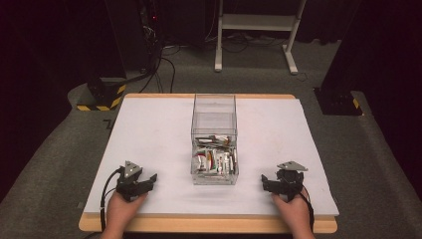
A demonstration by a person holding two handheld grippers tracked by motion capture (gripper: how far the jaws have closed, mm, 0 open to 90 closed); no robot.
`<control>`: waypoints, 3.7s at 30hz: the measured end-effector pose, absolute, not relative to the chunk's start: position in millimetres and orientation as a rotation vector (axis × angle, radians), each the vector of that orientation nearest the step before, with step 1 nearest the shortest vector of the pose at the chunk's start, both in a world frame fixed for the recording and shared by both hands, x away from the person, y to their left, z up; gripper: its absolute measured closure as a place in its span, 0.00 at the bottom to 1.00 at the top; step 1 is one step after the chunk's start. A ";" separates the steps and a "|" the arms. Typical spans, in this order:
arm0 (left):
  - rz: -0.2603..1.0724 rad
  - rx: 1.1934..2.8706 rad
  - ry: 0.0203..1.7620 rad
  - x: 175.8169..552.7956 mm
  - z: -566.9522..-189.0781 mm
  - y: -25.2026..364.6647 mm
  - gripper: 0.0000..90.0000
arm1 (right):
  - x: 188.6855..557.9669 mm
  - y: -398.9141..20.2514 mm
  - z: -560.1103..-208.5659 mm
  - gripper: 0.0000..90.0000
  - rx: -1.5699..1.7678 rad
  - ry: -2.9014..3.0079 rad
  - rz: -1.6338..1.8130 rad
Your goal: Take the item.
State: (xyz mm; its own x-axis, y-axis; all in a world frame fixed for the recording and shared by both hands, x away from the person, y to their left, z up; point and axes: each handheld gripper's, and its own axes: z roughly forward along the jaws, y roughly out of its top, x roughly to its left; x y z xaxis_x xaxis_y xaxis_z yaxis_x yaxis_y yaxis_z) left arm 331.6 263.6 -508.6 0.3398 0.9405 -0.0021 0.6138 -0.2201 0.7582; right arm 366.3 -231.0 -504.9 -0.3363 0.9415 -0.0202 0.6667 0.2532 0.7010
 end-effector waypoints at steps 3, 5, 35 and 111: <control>0.630 1.944 1.354 331.6 -508.4 262.9 0.39 | 366.2 -231.4 -505.1 0.09 1.459 2.092 0.843; 0.627 1.941 1.356 331.7 -508.5 262.9 0.39 | 366.1 -231.3 -505.3 0.09 1.458 2.091 0.844; 0.616 1.908 1.307 320.2 -489.9 255.6 0.43 | 365.7 -231.1 -505.4 0.09 1.459 2.088 0.845; 0.587 1.840 1.084 306.5 -438.1 188.8 0.48 | 365.5 -230.9 -505.5 0.09 1.459 2.087 0.845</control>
State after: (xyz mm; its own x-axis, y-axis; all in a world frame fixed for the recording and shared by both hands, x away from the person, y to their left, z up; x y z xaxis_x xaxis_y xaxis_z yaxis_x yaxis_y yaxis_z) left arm 306.5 188.8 -438.1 0.5042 0.8627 -0.0394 0.4391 -0.2168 0.8719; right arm 365.5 -230.9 -505.5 -0.3355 0.9418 -0.0199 0.6628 0.2510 0.7055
